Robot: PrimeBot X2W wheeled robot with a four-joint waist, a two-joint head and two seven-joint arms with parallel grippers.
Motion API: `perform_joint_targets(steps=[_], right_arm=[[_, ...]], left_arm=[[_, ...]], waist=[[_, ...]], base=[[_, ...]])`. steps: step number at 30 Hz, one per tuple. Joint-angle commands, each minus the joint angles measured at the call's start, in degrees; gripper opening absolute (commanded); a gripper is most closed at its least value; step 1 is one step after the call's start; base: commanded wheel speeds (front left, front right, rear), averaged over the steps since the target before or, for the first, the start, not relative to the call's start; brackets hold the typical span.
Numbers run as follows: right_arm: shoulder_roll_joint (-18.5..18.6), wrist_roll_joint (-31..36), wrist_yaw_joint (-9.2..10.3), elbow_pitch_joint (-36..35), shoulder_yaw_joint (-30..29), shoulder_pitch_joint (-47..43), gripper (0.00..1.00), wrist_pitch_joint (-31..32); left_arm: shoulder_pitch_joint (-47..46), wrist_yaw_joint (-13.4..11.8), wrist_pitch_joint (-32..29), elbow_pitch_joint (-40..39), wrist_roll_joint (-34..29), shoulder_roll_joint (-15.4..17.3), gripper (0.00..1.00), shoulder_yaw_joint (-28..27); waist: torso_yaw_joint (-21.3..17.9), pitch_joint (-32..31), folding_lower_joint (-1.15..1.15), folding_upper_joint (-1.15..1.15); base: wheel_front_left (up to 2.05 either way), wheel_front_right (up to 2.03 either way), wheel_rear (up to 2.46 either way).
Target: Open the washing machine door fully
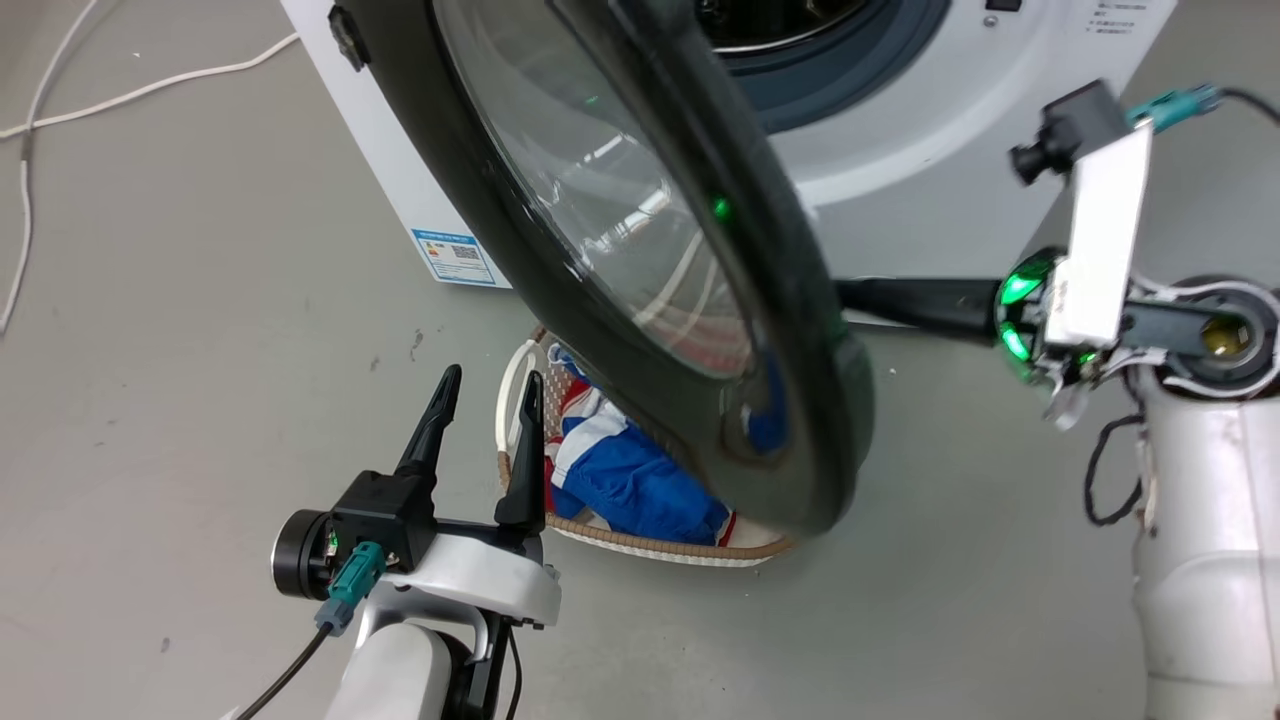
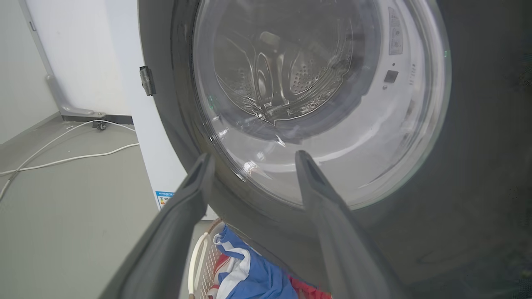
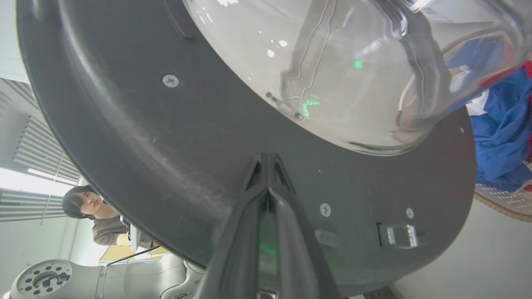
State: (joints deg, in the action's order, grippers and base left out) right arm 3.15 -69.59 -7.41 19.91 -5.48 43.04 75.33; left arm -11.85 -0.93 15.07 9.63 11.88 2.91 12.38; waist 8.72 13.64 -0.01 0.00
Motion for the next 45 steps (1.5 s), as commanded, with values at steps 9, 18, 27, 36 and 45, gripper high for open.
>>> perform_joint_targets(steps=[9,18,27,36,45], right_arm=[[-0.5,-7.4,-0.16,-3.9,9.0,-6.7,0.0,-3.9],[-0.4,-11.5,-0.15,-6.6,12.6,-11.7,0.0,-11.4],[-0.3,-14.4,-0.16,-9.5,8.0,-16.8,0.0,-23.7],[-0.3,-18.0,-0.16,-15.3,2.2,-26.6,0.0,-33.3],[-0.3,-17.4,-0.16,-21.5,-2.3,-37.3,0.79,-44.0]], left_arm=[[1.7,0.5,0.2,0.4,-0.4,0.0,1.0,-0.5],[2.4,0.6,0.2,0.5,-0.6,0.0,1.0,-1.2],[3.5,1.1,0.2,1.1,-1.2,0.0,1.0,-2.5],[5.4,1.4,0.2,1.4,-1.6,0.4,1.0,-5.1],[8.0,1.9,0.2,1.9,-1.7,1.4,1.0,-7.4]], waist=[[0.9,-1.6,0.01,0.0],[0.1,-2.4,0.01,0.0],[-2.7,-4.3,0.01,0.0],[-6.7,-7.3,0.01,0.0],[-8.5,-10.4,0.01,0.0]], base=[[0.0,0.0,0.0],[0.0,0.0,0.0],[0.0,0.0,0.0],[0.0,0.0,0.0],[0.0,0.0,0.0]])
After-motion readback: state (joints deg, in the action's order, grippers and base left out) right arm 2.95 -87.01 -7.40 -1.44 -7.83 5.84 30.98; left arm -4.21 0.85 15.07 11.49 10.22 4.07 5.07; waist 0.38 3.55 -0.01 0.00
